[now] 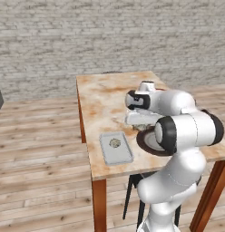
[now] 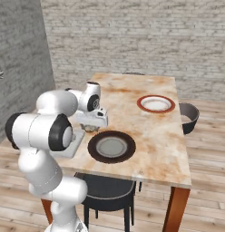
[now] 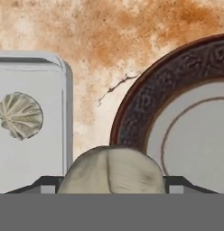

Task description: Place two dumplings into each of the tupperware containers and then place the containers in the fridge.

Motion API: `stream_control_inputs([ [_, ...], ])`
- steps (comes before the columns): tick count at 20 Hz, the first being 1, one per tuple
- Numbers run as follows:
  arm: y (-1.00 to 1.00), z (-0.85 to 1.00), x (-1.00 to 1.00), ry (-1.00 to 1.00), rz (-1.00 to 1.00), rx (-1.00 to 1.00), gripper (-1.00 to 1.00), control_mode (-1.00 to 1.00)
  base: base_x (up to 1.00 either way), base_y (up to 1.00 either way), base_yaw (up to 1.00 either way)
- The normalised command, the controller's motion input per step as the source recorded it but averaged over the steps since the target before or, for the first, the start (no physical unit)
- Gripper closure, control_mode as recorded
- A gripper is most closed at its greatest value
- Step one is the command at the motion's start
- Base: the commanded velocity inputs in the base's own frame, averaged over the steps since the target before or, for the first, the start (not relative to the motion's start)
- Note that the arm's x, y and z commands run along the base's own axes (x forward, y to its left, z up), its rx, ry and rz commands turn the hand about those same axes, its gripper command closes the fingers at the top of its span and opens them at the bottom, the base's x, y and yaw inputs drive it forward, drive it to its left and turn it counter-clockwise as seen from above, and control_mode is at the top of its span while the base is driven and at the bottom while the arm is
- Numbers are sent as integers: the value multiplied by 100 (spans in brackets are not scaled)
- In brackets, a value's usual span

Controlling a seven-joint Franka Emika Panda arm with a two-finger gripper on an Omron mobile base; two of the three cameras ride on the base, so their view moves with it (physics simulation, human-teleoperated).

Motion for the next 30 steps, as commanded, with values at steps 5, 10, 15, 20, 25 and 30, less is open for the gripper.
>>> stream_control_inputs([
  [5,63,0,-47,12,6,-2,100,-100,0,0,0],
  [10,74,-1,-10,16,10,0,100,-100,0,0,0],
  [15,57,-31,11,4,7,-1,100,-100,0,0,0],
  [20,11,-52,22,0,2,0,100,-100,0,0,0],
  [25,2,-33,7,3,0,0,-100,-100,0,0,0],
  [30,0,-1,0,2,0,0,-100,-100,0,0,0],
])
